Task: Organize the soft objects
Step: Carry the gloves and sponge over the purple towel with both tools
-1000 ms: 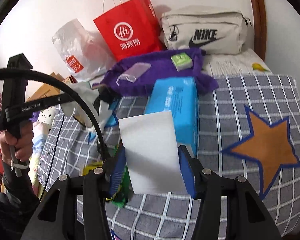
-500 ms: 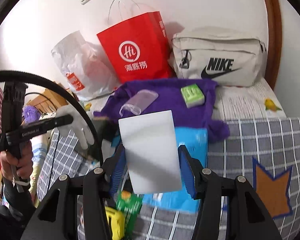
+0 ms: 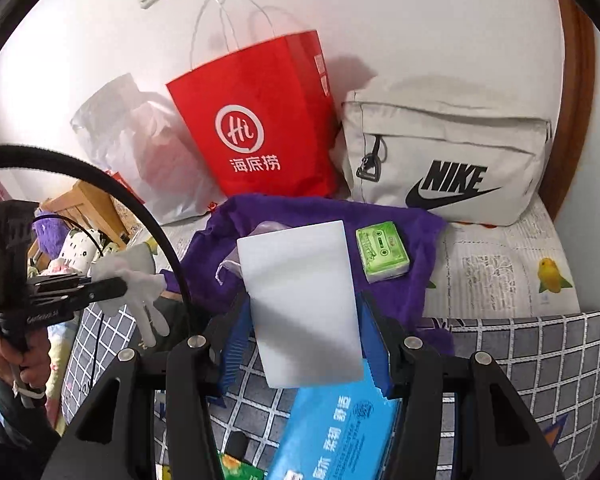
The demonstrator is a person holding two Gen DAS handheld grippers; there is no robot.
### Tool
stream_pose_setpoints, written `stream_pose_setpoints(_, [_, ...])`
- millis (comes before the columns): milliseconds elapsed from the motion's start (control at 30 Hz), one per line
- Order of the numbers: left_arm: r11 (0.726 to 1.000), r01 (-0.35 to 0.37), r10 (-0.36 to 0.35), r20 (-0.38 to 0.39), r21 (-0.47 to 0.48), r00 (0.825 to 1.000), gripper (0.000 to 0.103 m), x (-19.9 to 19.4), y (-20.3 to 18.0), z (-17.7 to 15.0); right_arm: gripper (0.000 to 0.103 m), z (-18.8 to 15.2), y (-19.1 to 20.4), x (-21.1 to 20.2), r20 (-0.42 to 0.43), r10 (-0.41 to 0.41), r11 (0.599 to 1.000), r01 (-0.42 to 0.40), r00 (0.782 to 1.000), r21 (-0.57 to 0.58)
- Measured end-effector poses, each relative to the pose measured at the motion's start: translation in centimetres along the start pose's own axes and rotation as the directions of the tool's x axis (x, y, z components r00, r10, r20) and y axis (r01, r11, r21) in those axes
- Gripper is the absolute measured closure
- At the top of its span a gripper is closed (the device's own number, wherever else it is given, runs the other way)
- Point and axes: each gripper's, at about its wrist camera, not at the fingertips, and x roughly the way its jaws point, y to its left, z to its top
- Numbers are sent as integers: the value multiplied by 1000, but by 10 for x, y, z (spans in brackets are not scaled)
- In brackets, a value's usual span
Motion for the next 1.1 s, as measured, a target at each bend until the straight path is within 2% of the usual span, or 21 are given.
stream_pose_setpoints(367, [995,19,-22,38,96,999,91,31,-5,31,51,4,-23,51,-40,-63,998,64,997,16])
stream_pose_setpoints(600, [996,14,-14,-1,86,1000,91,65,-1,54,51,3,-41,71,-85,-93,995,96,992,28])
stream_pose_setpoints(867, [997,9,-7,-25,79,1000,91,90,5,68,51,1,-49,102,-155,-68,995,78,986,55])
stream_pose_setpoints(1100, [997,10,-7,-48,72,999,91,106,15,71,51,-3,-55,126,-227,-66,994,84,972,72])
